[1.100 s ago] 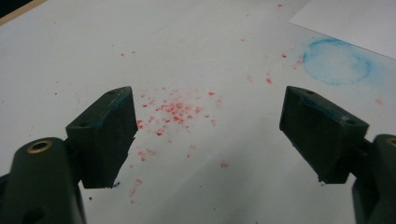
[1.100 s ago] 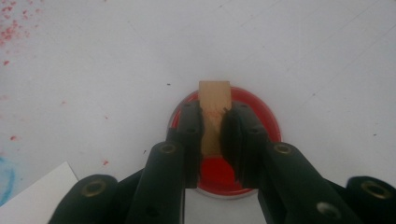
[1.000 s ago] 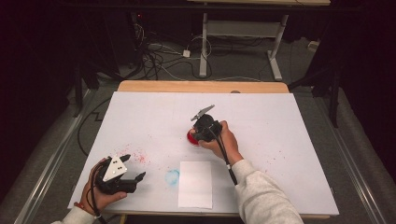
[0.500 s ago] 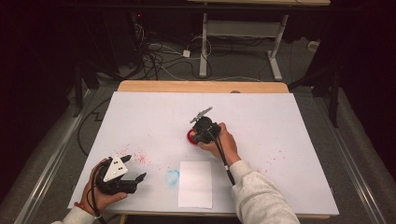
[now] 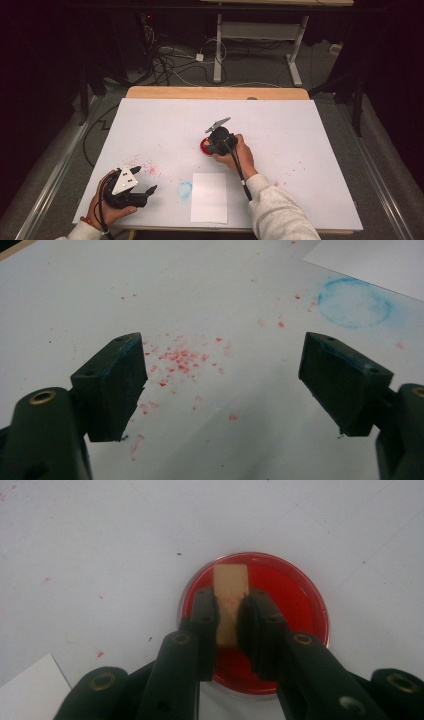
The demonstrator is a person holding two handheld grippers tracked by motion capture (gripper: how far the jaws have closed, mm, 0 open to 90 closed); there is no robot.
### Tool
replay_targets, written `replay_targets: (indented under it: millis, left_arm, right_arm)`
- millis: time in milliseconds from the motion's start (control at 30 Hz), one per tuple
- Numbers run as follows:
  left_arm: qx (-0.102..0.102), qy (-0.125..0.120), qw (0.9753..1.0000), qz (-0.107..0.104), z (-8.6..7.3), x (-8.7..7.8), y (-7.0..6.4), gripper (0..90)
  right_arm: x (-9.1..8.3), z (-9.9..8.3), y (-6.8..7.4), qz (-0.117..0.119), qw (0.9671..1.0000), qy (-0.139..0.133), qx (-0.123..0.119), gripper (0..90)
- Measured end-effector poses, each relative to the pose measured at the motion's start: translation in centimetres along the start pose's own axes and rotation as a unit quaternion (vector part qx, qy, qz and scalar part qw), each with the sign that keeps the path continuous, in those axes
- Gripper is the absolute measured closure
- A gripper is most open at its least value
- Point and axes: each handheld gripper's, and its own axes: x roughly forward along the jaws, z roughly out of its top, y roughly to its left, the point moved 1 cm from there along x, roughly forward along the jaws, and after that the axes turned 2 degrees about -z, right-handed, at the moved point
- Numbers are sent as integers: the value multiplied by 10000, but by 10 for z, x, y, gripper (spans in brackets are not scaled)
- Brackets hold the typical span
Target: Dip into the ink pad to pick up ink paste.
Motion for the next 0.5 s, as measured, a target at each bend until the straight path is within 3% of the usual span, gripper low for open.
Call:
replay_targets:
  millis: [67,267,500]
  left_arm:
    - [9,4,10000,3,0,0,0,183]
    - [19,20,10000,8,0,0,0,183]
    - [-21,4,10000,22,-1,0,1,183]
  right_arm:
    - [0,0,0,23,10000,-5,33,764]
    - [1,2,4,-161,9997,70,-185,764]
    - [-2,4,2,-174,9998,84,-97,764]
